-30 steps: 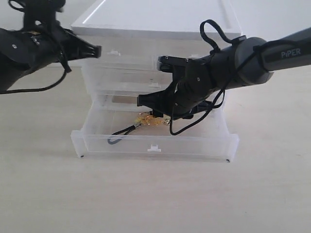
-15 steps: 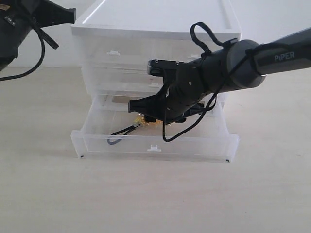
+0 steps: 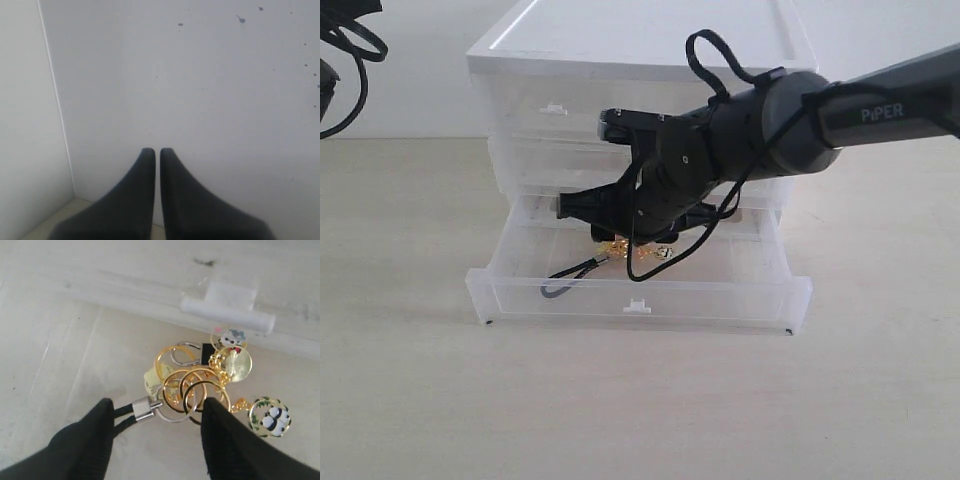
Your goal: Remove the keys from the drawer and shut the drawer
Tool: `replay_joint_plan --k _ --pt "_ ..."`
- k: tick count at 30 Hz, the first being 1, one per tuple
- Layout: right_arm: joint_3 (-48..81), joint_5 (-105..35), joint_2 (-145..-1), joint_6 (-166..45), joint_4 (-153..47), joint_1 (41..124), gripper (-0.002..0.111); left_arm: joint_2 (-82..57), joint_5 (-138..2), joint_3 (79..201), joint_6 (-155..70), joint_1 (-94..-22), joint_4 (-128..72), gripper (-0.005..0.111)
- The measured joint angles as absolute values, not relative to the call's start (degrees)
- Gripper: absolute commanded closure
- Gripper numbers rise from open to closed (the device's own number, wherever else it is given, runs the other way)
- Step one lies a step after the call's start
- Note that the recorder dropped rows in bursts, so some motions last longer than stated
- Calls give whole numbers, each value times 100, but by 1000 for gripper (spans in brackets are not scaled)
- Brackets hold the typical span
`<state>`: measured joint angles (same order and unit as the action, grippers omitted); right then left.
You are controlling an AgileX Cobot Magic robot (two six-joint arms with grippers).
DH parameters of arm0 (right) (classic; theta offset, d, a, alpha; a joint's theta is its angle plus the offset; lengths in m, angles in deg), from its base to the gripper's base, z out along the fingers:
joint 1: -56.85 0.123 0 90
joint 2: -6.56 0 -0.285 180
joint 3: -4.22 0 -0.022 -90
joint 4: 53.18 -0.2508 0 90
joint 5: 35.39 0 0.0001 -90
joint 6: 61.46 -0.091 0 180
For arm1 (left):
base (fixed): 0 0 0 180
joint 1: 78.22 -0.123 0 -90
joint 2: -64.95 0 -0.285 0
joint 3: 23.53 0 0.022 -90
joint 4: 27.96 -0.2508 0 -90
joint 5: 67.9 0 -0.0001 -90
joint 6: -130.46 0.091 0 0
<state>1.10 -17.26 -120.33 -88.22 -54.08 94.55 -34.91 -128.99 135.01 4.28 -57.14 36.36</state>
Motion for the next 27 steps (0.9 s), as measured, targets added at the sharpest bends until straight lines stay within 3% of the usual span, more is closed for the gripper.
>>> replay_joint_plan --k 25,27 --pt "100 -1372 -12252 -8674 -5640 9552 62 -3491 -12899 13501 463 -5714 3673 103" --pt "100 -1179 -11982 -8494 -5640 9564 70 -3491 -12899 13501 466 -5714 3673 103"
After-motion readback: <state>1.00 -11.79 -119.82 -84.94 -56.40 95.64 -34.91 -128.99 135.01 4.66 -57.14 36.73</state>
